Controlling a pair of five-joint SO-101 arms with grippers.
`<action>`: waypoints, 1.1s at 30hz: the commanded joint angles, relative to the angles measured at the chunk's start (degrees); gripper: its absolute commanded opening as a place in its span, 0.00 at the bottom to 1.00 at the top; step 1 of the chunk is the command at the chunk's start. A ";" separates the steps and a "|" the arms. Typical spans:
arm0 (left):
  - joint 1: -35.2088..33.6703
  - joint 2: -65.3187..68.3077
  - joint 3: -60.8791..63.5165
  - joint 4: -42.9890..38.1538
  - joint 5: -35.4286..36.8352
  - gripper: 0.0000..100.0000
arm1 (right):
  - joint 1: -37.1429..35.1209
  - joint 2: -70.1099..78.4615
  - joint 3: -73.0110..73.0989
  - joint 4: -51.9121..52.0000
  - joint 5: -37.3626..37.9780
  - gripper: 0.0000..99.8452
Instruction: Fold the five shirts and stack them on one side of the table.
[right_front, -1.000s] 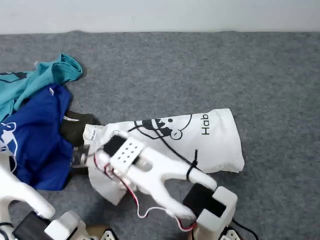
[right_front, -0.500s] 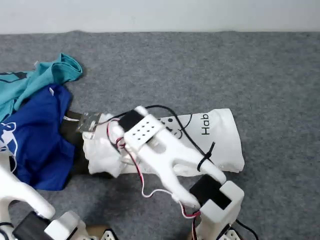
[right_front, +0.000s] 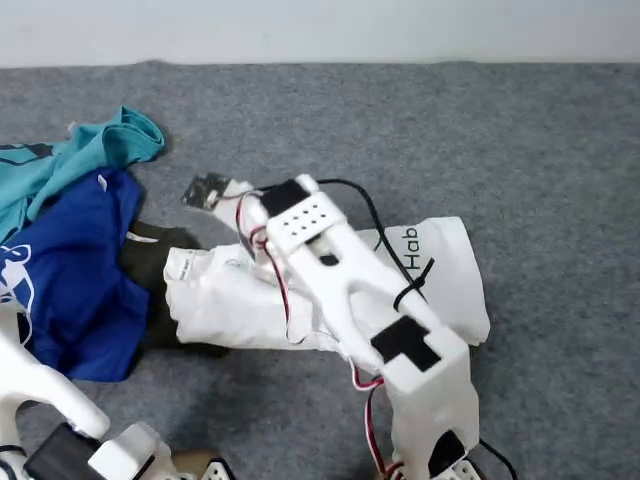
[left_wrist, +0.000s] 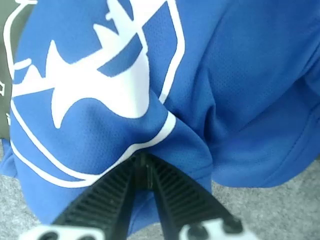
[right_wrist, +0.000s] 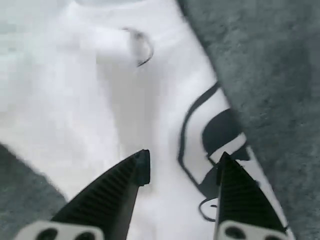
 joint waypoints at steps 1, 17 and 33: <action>0.44 -2.29 -0.40 -1.14 -0.26 0.01 | 0.92 0.66 -5.80 0.13 -0.18 0.22; 1.05 -2.29 -0.48 -1.14 -0.26 0.01 | -4.09 1.54 -16.00 24.66 0.00 0.01; 2.02 -2.73 -9.27 8.62 0.00 0.01 | 2.33 8.48 -6.24 17.89 -0.09 0.01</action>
